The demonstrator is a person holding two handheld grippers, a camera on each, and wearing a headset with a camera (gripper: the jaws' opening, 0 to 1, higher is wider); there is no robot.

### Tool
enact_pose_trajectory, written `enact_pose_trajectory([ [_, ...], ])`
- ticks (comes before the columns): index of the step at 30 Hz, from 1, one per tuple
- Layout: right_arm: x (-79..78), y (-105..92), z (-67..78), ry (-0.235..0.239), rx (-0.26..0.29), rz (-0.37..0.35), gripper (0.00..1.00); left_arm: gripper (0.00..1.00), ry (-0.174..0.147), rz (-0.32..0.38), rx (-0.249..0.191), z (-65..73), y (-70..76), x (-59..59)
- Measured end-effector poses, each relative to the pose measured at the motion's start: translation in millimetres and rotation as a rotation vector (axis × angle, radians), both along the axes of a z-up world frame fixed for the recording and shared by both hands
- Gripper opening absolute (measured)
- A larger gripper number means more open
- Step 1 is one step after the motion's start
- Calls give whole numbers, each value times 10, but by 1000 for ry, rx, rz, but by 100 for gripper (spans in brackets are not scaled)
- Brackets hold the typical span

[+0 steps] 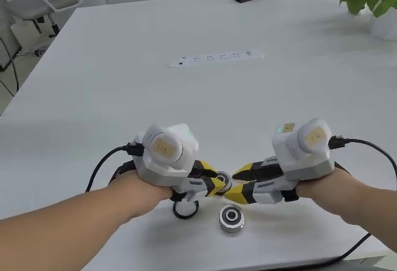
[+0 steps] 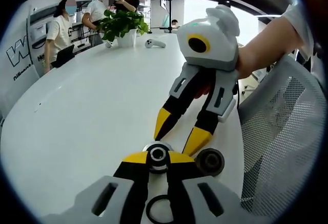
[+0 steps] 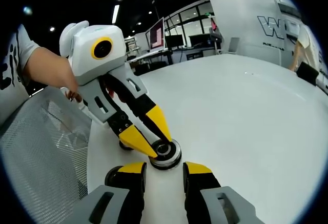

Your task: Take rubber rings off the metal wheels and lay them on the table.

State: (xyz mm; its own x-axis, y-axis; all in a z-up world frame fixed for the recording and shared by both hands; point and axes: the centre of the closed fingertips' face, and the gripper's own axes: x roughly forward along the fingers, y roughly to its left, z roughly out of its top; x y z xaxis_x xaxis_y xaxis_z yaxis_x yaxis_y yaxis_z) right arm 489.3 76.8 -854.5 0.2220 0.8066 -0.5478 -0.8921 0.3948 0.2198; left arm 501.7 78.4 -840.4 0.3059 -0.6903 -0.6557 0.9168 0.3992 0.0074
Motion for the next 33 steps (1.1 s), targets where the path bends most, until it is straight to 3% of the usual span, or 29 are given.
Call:
enact_pose_trajectory([
  [18, 33, 39, -12, -75, -35, 18, 22, 7, 9, 35, -22, 4, 1, 6],
  [33, 20, -48, -40, -65, -50, -2, 12, 7, 27, 73, -45, 7, -6, 4],
])
